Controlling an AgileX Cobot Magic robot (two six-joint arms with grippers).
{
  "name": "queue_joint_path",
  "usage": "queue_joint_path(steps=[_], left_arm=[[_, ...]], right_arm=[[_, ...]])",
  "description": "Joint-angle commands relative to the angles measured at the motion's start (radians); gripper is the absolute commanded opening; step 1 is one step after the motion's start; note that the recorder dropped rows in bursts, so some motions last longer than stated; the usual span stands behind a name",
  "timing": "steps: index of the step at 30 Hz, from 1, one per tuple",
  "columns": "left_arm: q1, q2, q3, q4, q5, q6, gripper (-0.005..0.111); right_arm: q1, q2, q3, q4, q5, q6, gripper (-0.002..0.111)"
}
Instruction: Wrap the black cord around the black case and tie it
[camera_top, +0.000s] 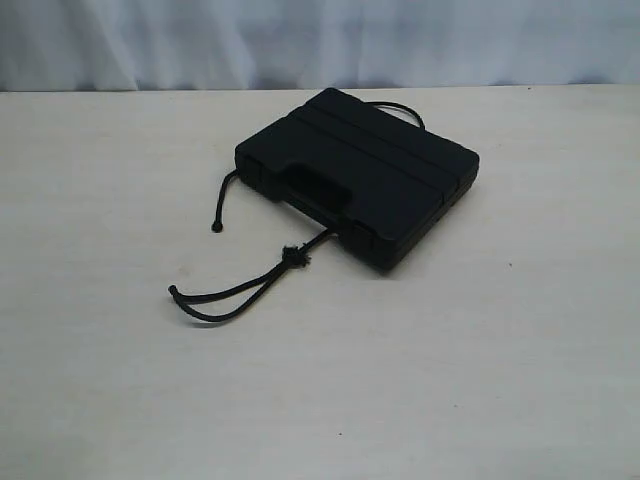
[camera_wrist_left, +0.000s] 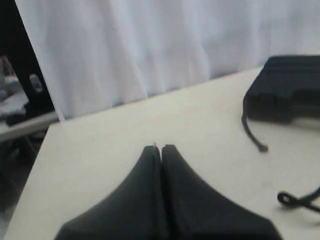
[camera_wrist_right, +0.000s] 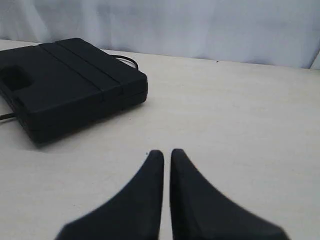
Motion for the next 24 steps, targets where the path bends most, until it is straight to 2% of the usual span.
queue_joint_path(steps=[1,3,7,8,10,11,13,14,15,18,19,21,24], left_arm=[[0.000,-0.002,0.003,-0.148,-0.299,-0.081,0.000],[0.000,-0.002,0.003,-0.226,-0.482,-0.126,0.000],[0.000,-0.002,0.003,-0.229,-0.752,-0.168,0.000],[0.000,-0.002,0.003,-0.229,-0.798,-0.229,0.000],[0.000,-0.002,0.003,-0.221,-0.852,-0.466,0.000],[0.000,-0.002,0.003,-0.221,-0.846,-0.546,0.000],[0.000,-0.002,0.003,-0.184,-0.779,-0.636,0.000],[0.000,-0.002,-0.004,-0.138,-0.747,-0.674,0.000],[0.000,-0.002,-0.050,-0.031,-0.687,-0.728,0.000],[0.000,0.001,-0.179,0.131,-0.557,-0.735,0.000],[0.000,0.048,-0.256,0.168,-0.467,-0.735,0.000],[0.000,0.155,-0.365,0.177,-0.343,-0.735,0.000],[-0.001,0.335,-0.501,0.177,-0.210,-0.734,0.000]], right_arm=[[-0.006,-0.005,0.003,-0.161,-0.046,-0.005,0.005],[-0.006,-0.005,0.003,-0.214,-0.090,-0.005,0.005],[-0.006,-0.005,0.003,-0.214,-0.250,-0.005,0.005],[-0.006,-0.005,0.003,-0.213,-0.309,-0.003,0.005],[-0.006,-0.005,0.003,-0.146,-0.444,0.036,0.005],[-0.006,-0.005,0.003,-0.096,-0.509,0.088,0.005],[-0.006,-0.005,0.003,0.074,-0.666,0.327,0.005],[-0.006,-0.005,0.003,0.147,-0.727,0.432,0.005],[-0.006,-0.005,0.003,0.219,-0.823,0.600,0.005],[-0.006,-0.005,0.003,0.239,-0.936,0.594,0.005],[-0.006,-0.005,0.003,0.232,-0.977,0.594,0.005],[-0.006,0.007,-0.027,0.159,-0.941,0.594,0.005],[-0.006,0.103,-0.190,-0.050,-0.744,0.594,0.005]])
